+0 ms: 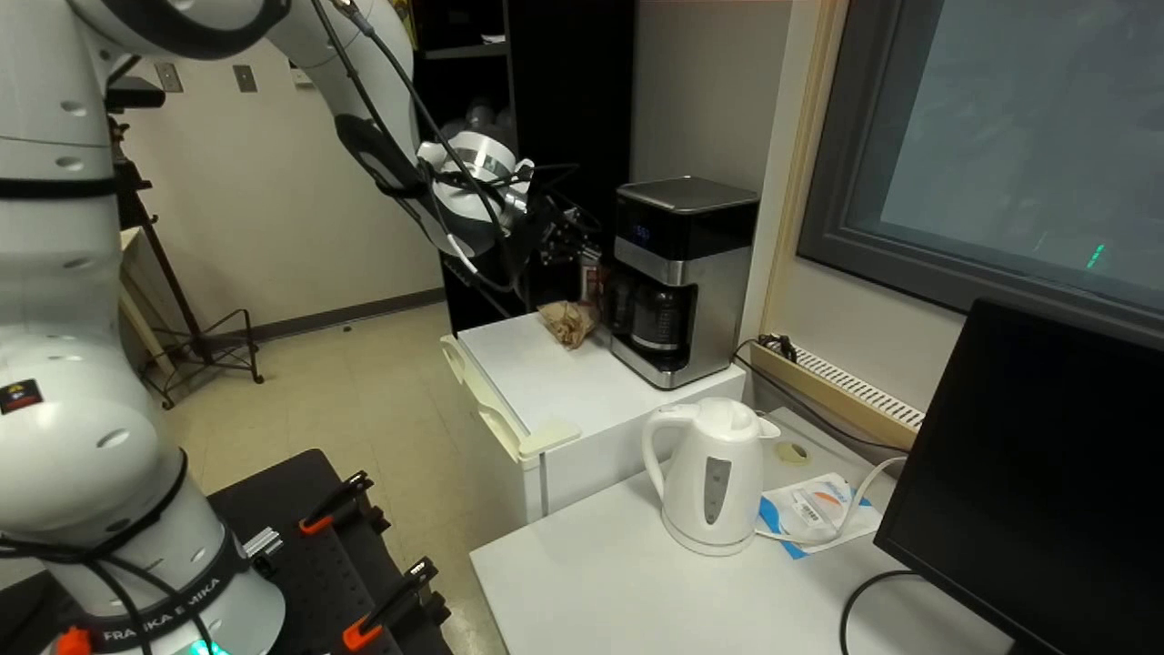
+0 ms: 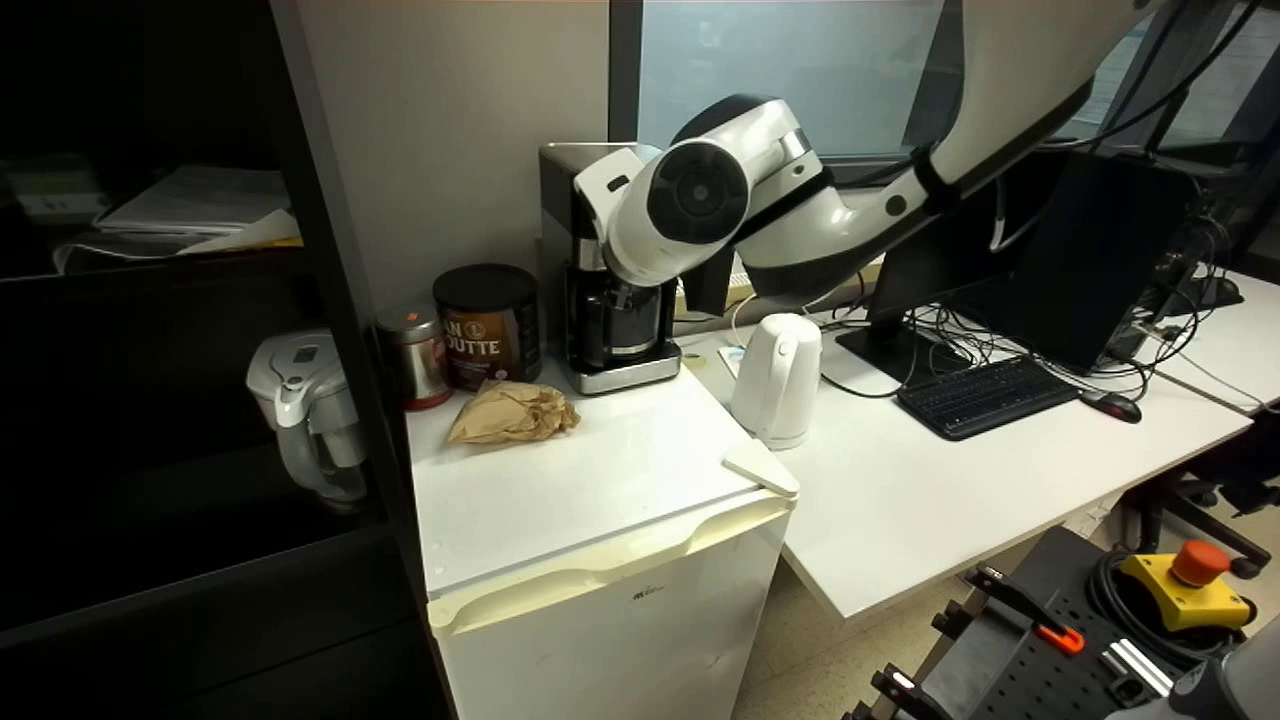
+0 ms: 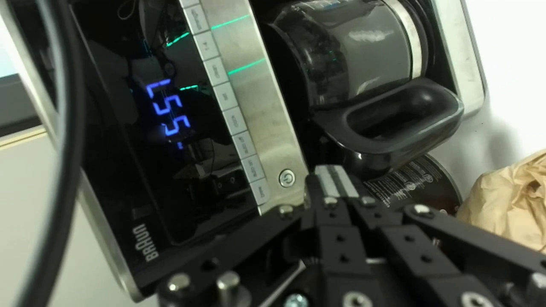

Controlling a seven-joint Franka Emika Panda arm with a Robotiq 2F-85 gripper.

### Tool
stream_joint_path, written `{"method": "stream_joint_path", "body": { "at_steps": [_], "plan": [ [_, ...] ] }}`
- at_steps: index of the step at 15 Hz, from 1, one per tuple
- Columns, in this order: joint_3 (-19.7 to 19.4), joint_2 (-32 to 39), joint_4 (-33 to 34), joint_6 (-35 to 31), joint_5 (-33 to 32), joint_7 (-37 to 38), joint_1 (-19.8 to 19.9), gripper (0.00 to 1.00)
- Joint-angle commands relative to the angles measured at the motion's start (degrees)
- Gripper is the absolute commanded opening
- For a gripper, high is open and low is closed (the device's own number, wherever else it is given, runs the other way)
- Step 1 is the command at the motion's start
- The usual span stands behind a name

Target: Press a button on the coffee maker machine

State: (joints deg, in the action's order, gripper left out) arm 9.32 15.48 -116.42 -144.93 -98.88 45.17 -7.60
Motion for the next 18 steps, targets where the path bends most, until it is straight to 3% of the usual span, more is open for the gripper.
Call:
{"method": "stream_joint_path", "body": {
  "at_steps": [1, 5, 11, 13, 18],
  "plan": [
    [0.2, -5.5, -5.8, -2.7, -3.3, 2.7, 0.4, 0.00],
    [-0.1, -9.4, -9.9, -4.5, -4.3, 5.2, 0.5, 0.00],
    [-0.4, -13.9, -14.7, -8.0, -0.9, 6.8, 1.4, 0.00],
    [-0.7, -15.1, -16.8, -9.9, 5.6, 3.7, 2.0, 0.00],
    [-2.2, -17.0, -22.8, -11.0, 30.8, -10.0, 2.4, 0.00]
  ]
}}
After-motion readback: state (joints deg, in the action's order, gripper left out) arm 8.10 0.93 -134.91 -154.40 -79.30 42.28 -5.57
